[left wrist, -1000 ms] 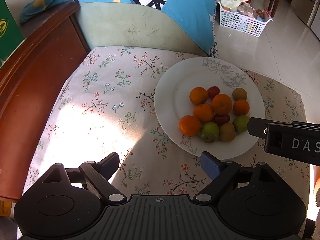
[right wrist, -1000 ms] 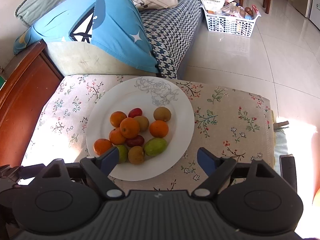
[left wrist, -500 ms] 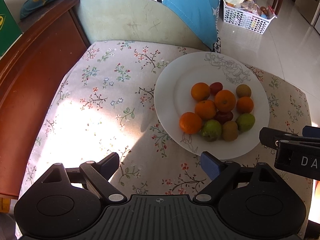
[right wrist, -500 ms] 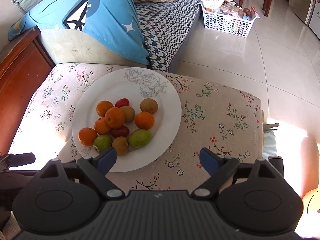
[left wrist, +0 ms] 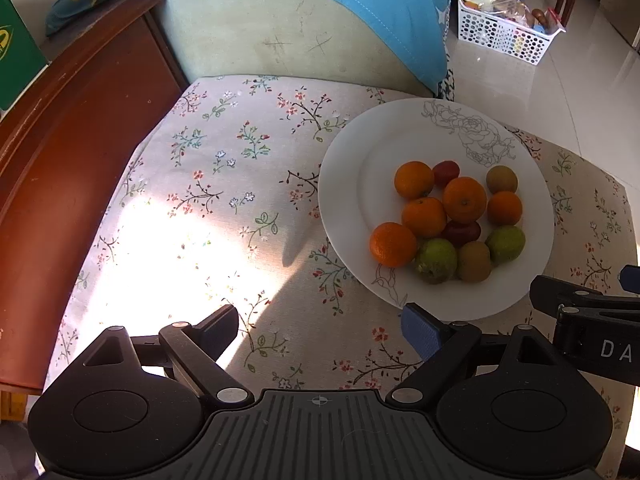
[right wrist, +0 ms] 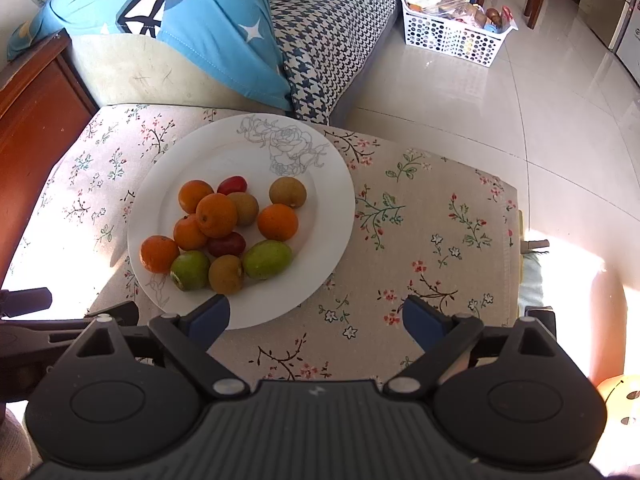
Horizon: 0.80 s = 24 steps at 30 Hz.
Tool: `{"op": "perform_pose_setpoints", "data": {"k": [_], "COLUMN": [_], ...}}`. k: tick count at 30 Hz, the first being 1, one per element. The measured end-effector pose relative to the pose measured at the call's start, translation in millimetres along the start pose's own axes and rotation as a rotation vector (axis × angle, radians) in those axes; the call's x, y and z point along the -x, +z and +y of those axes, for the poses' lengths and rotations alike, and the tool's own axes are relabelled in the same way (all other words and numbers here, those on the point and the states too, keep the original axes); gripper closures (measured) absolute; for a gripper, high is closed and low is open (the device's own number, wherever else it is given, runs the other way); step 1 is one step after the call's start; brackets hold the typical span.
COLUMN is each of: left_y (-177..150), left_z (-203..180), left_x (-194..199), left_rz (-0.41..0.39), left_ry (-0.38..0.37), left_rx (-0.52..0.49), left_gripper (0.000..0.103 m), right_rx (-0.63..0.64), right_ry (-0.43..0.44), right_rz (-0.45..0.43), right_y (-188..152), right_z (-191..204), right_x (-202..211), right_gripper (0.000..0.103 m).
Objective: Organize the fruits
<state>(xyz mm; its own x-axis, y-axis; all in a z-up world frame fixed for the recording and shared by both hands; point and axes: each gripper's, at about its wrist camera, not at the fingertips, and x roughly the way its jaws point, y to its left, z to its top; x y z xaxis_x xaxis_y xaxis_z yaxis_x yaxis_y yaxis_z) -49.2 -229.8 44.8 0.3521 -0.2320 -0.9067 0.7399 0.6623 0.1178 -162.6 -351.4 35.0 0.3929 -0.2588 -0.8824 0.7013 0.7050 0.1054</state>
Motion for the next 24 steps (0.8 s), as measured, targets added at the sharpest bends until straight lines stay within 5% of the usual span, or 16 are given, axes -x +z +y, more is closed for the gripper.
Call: {"op": "perform_pose_setpoints", "data": {"k": [24], "left_y": [-2.3], "left_z": [-4.9], "left_x": [-1.7], "left_rz": [0.01], "left_ry": [0.038], "left_rx": [-0.033], "left_gripper": [0.013], "right_rx": [0.041], "right_ry": [-0.033], "right_rz": [0.033], "right_y": [-4.0], "right_z": [5.2], "right_x": [-9.0], "right_gripper": [0.01]}}
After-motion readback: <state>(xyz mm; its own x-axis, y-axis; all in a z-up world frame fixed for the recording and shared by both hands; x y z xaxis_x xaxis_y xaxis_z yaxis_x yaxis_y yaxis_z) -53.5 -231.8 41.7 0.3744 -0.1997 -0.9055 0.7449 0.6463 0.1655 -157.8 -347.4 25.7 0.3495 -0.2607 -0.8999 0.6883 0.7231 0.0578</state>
